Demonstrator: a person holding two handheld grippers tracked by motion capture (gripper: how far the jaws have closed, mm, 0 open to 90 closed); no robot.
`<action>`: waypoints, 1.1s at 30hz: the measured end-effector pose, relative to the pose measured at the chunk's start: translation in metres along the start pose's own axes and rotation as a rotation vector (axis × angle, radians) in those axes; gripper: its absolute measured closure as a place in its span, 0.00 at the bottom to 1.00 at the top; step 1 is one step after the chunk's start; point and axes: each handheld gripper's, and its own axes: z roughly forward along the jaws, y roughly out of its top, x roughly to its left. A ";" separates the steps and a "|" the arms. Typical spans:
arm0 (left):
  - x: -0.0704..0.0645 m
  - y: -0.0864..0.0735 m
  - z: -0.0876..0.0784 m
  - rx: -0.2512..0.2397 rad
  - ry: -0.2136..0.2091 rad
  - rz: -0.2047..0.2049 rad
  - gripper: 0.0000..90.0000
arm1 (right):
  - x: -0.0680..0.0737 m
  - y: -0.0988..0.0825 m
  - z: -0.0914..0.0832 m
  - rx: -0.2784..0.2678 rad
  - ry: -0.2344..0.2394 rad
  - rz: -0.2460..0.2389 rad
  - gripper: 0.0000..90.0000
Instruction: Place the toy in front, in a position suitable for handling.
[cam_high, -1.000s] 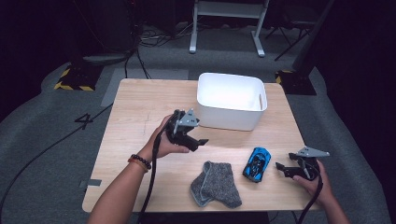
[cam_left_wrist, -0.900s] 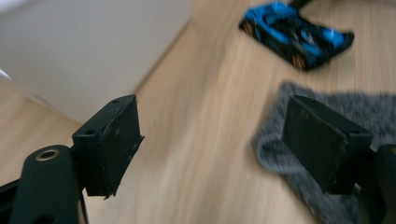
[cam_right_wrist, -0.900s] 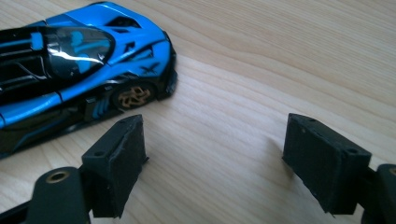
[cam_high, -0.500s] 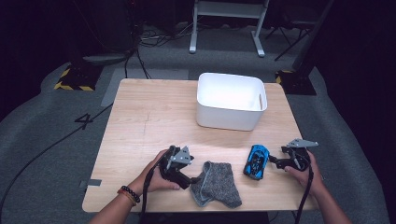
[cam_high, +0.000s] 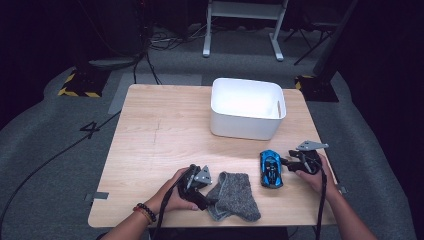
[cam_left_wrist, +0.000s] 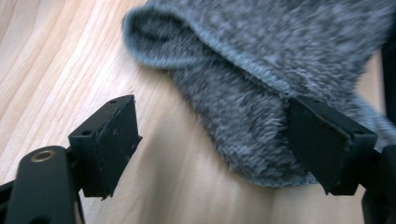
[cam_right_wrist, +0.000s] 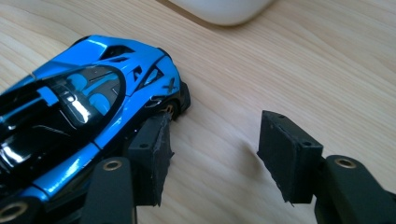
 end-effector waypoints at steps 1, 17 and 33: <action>0.001 0.000 0.001 0.006 0.004 0.001 0.20 | 0.003 0.003 0.003 -0.005 0.001 -0.008 0.50; 0.001 -0.007 0.004 0.021 0.032 0.014 0.19 | 0.039 0.011 -0.026 -0.076 0.037 0.015 0.22; 0.000 -0.010 0.004 0.002 0.048 0.003 0.17 | 0.099 0.001 -0.020 -0.047 -0.006 0.026 0.17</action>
